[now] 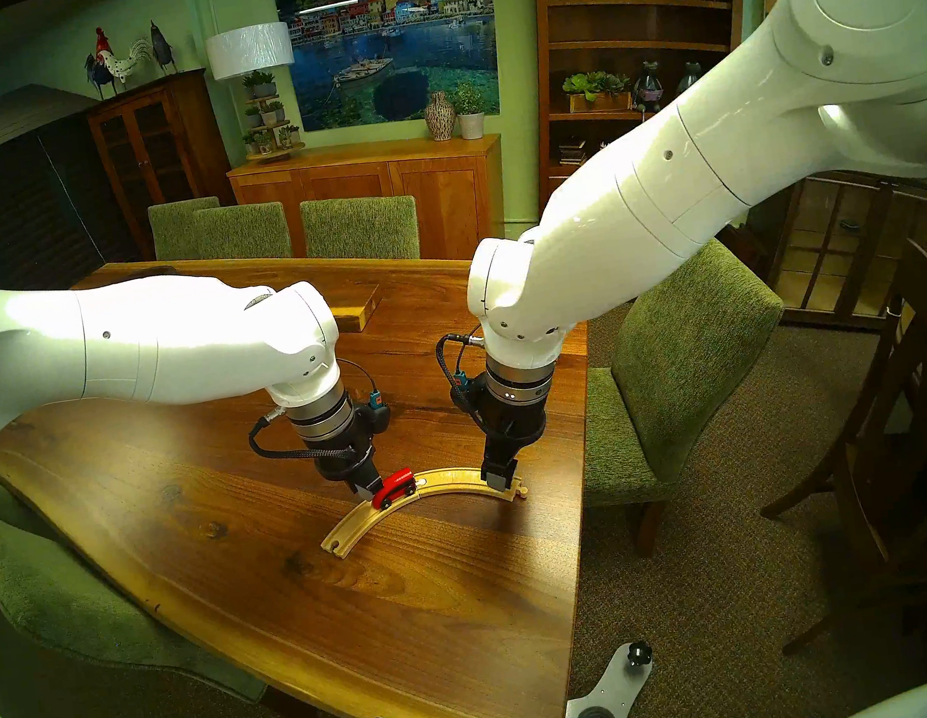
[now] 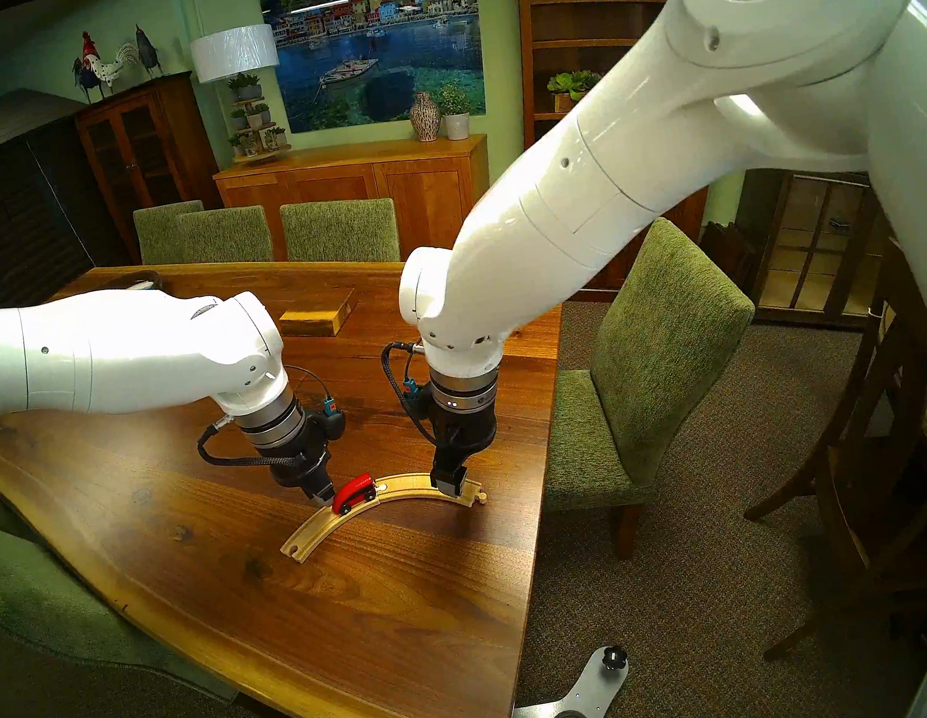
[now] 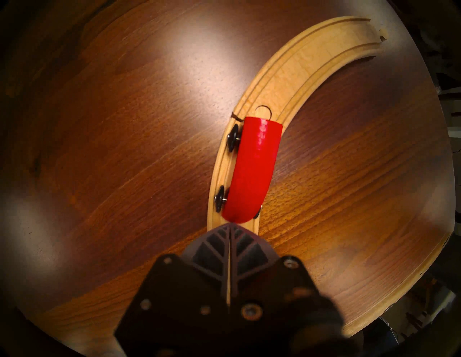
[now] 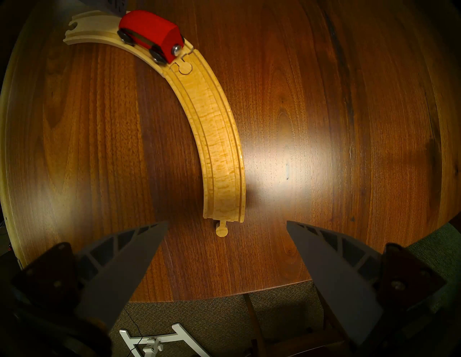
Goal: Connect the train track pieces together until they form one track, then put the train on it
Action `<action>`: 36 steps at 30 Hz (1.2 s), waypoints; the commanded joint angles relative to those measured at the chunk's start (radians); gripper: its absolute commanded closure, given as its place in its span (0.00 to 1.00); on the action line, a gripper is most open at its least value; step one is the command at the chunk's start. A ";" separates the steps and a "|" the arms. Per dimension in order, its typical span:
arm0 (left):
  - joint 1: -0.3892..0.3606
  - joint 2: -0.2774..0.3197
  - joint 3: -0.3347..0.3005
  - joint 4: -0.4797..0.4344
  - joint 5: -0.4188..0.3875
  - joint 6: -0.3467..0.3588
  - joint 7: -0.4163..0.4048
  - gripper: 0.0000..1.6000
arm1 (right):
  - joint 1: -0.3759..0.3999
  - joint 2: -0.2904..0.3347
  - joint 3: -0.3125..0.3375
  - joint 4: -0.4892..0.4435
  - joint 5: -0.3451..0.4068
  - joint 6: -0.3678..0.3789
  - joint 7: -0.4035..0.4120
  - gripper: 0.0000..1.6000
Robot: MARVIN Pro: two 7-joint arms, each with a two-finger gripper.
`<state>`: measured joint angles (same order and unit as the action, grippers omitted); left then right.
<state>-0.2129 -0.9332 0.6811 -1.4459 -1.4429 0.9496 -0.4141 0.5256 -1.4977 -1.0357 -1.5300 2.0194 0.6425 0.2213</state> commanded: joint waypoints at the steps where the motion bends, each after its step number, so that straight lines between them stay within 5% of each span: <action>1: -0.023 -0.039 -0.026 0.029 0.003 -0.004 -0.015 1.00 | 0.030 0.008 0.009 0.007 0.002 0.002 0.001 0.00; 28: -0.007 -0.100 -0.047 0.048 0.000 -0.041 -0.053 1.00 | 0.030 0.009 0.010 0.007 0.002 0.002 0.001 0.00; 33: -0.020 -0.083 -0.047 0.022 0.003 -0.041 -0.046 1.00 | 0.030 0.009 0.010 0.007 0.002 0.002 0.001 0.00; 36: -0.052 -0.020 -0.036 -0.022 0.014 -0.046 -0.048 1.00 | 0.030 0.008 0.010 0.007 0.002 0.002 0.001 0.00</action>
<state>-0.1918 -1.0183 0.6553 -1.4288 -1.4389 0.9028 -0.4637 0.5256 -1.4969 -1.0351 -1.5301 2.0194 0.6430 0.2206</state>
